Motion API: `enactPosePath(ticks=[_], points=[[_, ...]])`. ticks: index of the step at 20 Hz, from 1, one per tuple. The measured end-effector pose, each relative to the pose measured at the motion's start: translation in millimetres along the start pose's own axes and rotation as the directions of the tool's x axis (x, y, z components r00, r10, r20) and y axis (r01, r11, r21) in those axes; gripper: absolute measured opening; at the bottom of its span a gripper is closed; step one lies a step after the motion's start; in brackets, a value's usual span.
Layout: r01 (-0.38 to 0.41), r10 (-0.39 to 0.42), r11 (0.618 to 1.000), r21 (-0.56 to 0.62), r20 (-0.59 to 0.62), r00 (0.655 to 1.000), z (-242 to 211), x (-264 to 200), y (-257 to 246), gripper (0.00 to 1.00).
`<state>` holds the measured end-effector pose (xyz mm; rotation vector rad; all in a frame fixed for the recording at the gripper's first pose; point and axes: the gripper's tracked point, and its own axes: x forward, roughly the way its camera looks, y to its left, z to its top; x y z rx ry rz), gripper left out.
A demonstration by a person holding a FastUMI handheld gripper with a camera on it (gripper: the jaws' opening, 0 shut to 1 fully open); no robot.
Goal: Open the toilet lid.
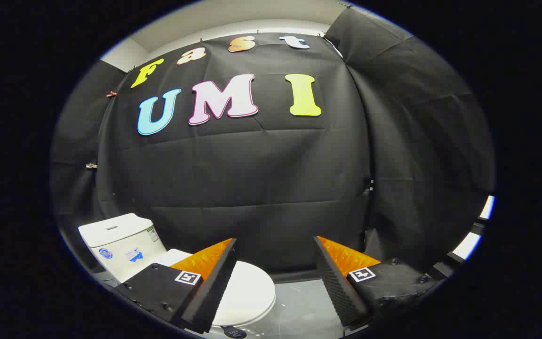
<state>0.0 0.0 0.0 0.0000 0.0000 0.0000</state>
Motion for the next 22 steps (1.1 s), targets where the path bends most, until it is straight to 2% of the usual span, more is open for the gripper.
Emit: enactPosePath(ticks=[22], points=[[-0.003, 0.003, 1.0, 0.007, 0.002, 1.0, 2.6, -2.1, 2.2, 0.98]])
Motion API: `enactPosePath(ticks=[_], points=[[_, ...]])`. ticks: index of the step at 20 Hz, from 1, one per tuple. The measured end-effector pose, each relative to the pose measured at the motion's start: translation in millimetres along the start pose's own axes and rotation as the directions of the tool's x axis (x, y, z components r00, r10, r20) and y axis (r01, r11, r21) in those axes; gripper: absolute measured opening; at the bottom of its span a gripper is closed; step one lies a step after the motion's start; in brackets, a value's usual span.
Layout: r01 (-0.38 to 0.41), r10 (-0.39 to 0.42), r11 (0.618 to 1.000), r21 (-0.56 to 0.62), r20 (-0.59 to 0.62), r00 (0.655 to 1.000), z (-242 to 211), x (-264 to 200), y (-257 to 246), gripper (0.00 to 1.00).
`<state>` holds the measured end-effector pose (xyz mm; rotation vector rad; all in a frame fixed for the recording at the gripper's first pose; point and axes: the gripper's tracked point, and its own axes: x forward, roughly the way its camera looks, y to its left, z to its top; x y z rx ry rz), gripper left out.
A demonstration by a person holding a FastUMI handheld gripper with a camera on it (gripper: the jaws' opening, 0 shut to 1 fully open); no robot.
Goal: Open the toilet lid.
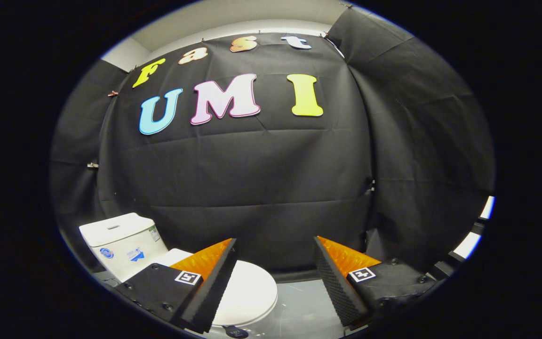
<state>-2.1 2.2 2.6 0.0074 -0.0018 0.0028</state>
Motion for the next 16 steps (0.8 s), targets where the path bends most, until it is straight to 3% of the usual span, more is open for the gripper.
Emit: enactPosePath(ticks=[16], points=[[0.026, -0.026, 0.998, 0.048, 0.0, 1.0, 7.9, -2.9, -13.1, 0.98]])
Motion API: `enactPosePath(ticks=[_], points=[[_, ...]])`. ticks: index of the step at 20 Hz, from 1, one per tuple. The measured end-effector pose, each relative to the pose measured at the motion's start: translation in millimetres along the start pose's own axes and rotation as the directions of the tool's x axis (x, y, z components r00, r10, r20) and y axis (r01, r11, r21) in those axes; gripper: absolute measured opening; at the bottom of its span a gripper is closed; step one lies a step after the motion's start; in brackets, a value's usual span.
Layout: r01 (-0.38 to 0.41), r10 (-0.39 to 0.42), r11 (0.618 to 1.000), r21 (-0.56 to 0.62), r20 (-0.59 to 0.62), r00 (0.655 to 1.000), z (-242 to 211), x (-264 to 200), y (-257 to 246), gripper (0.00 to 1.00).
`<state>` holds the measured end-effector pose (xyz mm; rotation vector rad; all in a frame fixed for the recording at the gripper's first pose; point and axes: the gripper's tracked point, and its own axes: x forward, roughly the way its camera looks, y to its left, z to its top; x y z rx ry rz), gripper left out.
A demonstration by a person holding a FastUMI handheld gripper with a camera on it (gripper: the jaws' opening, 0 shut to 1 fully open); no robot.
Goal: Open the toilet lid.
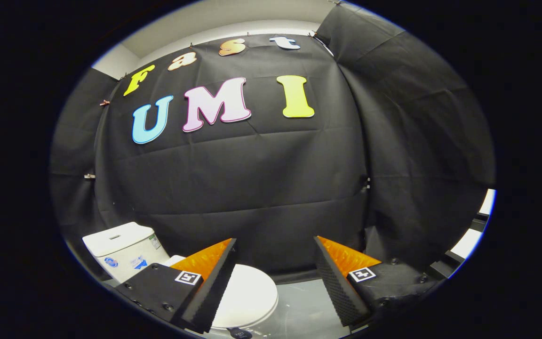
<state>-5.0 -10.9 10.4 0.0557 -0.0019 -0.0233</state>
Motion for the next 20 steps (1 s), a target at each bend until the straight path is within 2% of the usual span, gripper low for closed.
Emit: enactPosePath(ticks=[11, 20], points=[[-0.02, 0.028, 0.997, 0.069, -0.115, 0.993, -57.6, -24.2, 10.0, 0.98], [0.017, 0.033, 0.986, 0.164, -0.295, 0.955, -145.0, -49.0, 13.4, 0.98]])
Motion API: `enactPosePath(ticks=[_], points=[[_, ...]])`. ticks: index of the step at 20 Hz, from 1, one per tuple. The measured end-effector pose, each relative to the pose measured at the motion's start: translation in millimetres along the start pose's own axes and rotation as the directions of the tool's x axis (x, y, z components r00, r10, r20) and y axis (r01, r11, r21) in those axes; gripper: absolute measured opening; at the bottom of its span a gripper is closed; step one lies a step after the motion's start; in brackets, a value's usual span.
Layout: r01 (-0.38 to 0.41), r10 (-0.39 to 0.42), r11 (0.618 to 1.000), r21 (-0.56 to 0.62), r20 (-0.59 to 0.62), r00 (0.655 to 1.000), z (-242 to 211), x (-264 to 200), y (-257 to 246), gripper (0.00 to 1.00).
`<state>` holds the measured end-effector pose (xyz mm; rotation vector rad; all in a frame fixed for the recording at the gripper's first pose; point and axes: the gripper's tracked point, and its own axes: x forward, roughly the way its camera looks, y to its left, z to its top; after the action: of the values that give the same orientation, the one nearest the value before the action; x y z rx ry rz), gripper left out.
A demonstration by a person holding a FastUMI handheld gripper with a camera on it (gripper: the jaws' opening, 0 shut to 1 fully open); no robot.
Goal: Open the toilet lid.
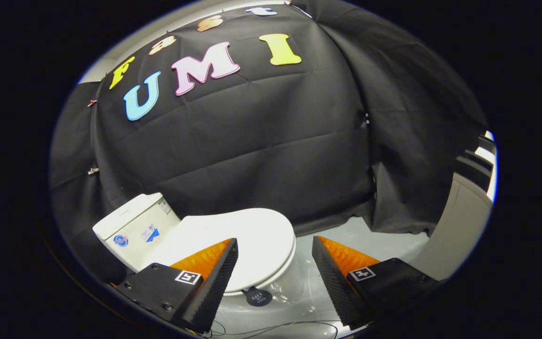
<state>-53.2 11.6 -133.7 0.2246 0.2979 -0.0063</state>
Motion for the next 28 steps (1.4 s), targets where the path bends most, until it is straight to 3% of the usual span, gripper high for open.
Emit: enactPosePath(ticks=[9, 14, 16, 19, 20, 22, 25, 26, 28], points=[[0.031, 0.016, 0.972, 0.232, -0.196, 0.98, -69.0, 8.2, -4.4, 0.98], [0.066, 0.066, 0.902, 0.426, -0.288, 0.955, -94.6, 5.3, -6.4, 0.92], [0.051, 0.129, 0.855, 0.517, -0.307, 0.943, -104.9, 7.6, 1.7, 0.74], [0.075, 0.18, 0.791, 0.607, -0.349, 0.92, -129.6, 13.1, 5.1, 0.74], [0.109, 0.165, 0.769, 0.63, -0.36, 0.918, -131.1, 12.8, -3.4, 0.65], [0.107, 0.231, 0.711, 0.695, -0.375, 0.898, -146.1, 15.7, 7.2, 0.47], [0.105, 0.259, 0.674, 0.731, -0.367, 0.893, -153.0, 20.3, 5.2, 0.47], [0.119, 0.24, 0.65, 0.751, -0.35, 0.905, -158.8, 31.4, 9.2, 0.36], [0.109, 0.262, 0.656, 0.747, -0.361, 0.895, -154.3, 25.2, 10.0, 0.14]])
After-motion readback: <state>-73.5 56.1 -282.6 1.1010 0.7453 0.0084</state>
